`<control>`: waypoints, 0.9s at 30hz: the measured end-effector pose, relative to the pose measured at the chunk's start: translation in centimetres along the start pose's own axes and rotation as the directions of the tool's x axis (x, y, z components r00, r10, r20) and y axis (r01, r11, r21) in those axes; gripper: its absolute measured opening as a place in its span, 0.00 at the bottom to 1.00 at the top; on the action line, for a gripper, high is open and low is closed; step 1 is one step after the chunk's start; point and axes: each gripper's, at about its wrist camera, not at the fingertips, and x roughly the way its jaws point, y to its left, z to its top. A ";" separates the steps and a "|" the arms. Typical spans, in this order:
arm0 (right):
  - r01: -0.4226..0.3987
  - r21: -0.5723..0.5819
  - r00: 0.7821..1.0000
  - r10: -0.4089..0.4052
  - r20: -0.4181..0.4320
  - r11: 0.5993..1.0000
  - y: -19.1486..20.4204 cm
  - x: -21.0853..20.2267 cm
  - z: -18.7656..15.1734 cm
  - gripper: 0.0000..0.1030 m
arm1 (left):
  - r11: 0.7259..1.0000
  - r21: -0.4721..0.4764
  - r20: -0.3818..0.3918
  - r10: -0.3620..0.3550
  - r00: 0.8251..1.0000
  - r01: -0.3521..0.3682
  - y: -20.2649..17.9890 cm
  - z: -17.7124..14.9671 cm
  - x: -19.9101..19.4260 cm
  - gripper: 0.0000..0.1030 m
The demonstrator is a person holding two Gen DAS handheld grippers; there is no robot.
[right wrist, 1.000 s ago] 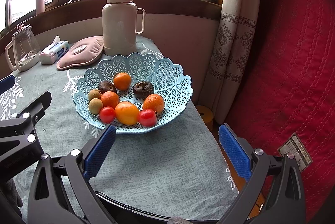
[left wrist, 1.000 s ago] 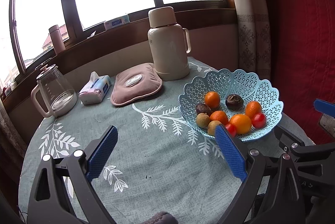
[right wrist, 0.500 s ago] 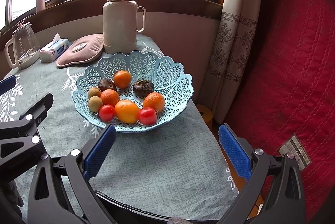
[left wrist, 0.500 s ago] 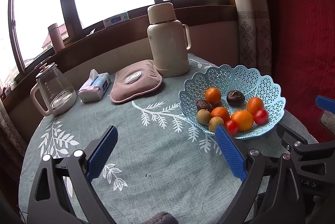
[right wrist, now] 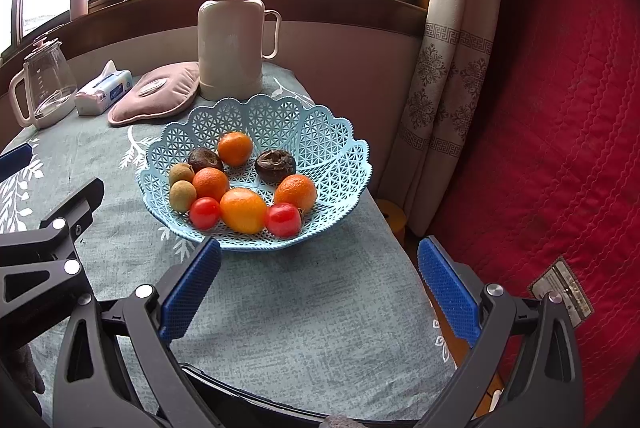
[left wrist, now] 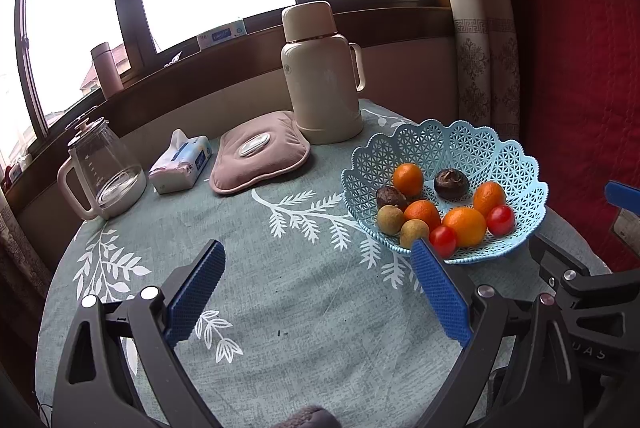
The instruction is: Organize fruits
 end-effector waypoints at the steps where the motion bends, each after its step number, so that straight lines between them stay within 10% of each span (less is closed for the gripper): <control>1: 0.000 0.000 1.000 0.000 0.000 1.000 0.0 0.0 0.0 0.97 | 1.000 0.000 0.000 0.000 1.000 0.000 0.0 0.0 0.0 0.90; 27: 0.000 -0.002 1.000 0.000 -0.001 1.000 0.1 0.0 0.1 0.97 | 1.000 0.009 -0.005 0.003 1.000 -0.003 -0.1 -0.3 0.2 0.90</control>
